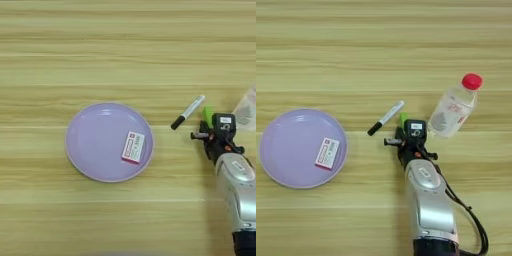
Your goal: Move the objects on the table
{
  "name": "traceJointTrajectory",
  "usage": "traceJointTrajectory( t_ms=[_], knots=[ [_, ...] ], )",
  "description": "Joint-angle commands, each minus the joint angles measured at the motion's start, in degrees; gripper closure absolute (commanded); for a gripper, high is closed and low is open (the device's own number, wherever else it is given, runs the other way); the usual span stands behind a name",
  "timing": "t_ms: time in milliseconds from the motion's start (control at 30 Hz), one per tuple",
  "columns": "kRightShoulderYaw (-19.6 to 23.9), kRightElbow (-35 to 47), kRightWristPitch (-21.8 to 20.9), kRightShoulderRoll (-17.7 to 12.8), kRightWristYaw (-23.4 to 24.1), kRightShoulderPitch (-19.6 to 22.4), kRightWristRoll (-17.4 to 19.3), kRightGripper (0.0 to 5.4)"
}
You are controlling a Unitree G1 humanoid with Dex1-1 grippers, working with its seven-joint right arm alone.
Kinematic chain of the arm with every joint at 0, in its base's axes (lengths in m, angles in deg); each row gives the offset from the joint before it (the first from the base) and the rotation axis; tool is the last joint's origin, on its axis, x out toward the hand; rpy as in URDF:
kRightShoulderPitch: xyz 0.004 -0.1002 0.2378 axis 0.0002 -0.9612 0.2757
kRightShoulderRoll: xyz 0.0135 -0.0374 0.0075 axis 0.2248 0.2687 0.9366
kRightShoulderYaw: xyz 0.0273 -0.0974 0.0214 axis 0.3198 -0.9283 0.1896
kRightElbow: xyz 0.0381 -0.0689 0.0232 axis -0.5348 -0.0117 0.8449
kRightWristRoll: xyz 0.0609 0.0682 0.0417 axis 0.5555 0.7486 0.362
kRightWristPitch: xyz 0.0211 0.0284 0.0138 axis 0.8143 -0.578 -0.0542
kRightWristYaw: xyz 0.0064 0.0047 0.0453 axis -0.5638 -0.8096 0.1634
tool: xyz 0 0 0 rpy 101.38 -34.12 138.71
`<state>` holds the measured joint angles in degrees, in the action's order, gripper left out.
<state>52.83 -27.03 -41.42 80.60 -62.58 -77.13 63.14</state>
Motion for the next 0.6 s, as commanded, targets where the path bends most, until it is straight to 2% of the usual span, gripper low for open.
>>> traceJointTrajectory(
  t_ms=[33, 367, 400, 600],
  knots=[
    [0.7, 0.0, -2.4, -1.1, 0.0, 2.8, 1.1, 4.66],
    [0.5, -1.7, -3.0, -1.2, -0.2, 3.0, 1.7, 4.66],
    [0.5, -1.7, -3.1, -1.2, -0.1, 3.0, 1.7, 4.37],
    [0.4, -1.3, -3.2, -1.2, -0.1, 2.8, 1.7, 3.83]
  ],
)
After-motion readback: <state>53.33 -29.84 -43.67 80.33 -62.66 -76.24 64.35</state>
